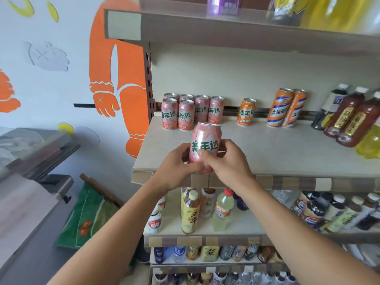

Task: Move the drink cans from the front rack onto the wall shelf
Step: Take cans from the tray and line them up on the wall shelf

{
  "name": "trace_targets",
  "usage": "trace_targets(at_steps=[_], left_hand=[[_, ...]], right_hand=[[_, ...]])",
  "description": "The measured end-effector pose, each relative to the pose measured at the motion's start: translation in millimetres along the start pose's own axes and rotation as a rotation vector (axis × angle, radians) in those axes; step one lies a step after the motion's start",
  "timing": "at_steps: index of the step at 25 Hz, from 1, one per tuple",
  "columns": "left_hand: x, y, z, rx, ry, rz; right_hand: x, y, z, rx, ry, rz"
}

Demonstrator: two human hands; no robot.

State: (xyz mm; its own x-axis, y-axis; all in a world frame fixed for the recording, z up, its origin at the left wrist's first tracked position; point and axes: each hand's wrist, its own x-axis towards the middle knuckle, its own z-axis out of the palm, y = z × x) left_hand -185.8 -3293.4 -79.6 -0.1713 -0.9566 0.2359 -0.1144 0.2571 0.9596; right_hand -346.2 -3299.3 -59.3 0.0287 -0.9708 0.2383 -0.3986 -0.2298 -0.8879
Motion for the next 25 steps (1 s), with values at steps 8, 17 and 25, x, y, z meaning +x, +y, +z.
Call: trace_targets(at_steps=[8, 17, 25], left_hand=[[110, -30, -24, 0.672, 0.243, -0.11], [159, -50, -33, 0.984, 0.256, -0.108], [166, -49, -32, 1.021, 0.24, -0.107]], right_hand=[[150, 45, -5, -0.048, 0.1, -0.013], [224, 76, 26, -0.098, 0.021, -0.055], [241, 87, 47, -0.085, 0.004, -0.075]])
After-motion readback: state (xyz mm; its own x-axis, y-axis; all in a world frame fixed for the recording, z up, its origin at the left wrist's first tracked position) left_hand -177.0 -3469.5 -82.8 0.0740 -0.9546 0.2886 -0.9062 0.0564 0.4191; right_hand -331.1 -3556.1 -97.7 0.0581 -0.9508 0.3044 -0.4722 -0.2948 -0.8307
